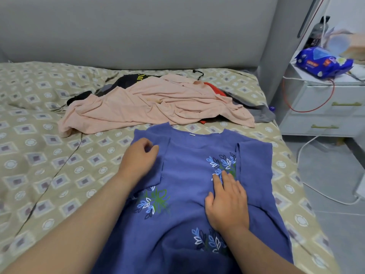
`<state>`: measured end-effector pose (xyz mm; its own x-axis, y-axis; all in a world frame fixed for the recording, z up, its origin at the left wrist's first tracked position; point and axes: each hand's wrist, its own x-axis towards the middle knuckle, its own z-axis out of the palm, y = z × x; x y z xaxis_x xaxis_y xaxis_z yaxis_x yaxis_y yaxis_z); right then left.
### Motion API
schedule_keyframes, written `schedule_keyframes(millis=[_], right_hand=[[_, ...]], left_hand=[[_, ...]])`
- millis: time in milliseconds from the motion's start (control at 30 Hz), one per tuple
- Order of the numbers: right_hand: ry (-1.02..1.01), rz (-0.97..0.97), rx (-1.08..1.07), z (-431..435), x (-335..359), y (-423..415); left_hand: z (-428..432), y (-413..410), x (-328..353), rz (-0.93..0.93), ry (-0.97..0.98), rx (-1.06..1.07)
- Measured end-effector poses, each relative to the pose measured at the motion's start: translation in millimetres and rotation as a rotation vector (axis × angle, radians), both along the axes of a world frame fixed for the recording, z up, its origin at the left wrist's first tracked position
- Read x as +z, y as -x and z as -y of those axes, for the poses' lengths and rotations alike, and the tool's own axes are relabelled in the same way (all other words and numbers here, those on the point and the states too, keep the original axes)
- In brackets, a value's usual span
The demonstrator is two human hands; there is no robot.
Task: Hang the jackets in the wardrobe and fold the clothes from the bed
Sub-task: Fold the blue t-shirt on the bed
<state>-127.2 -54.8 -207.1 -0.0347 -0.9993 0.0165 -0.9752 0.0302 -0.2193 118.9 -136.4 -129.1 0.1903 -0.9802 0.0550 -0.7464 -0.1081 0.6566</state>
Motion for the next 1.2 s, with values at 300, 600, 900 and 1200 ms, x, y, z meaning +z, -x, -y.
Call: schedule_keyframes(millis=[300, 600, 900, 1200], right_hand=[[-0.078, -0.001, 0.079, 4.0, 7.5, -0.7], [-0.205, -0.035, 0.299, -18.8, 18.8, 26.2], [-0.241, -0.067, 0.328, -126.0, 23.4, 76.3], [-0.077, 0.169, -0.220, -226.9, 40.5, 128.5]], left_hand=[[-6.2, 0.3, -54.6, 0.655, -0.309, -0.257], [-135.9, 11.7, -50.1, 0.488, -0.274, -0.246], [-232.6, 10.6, -43.0, 0.488, -0.347, -0.254], [-325.1, -22.9, -44.8, 0.321, -0.384, 0.185]])
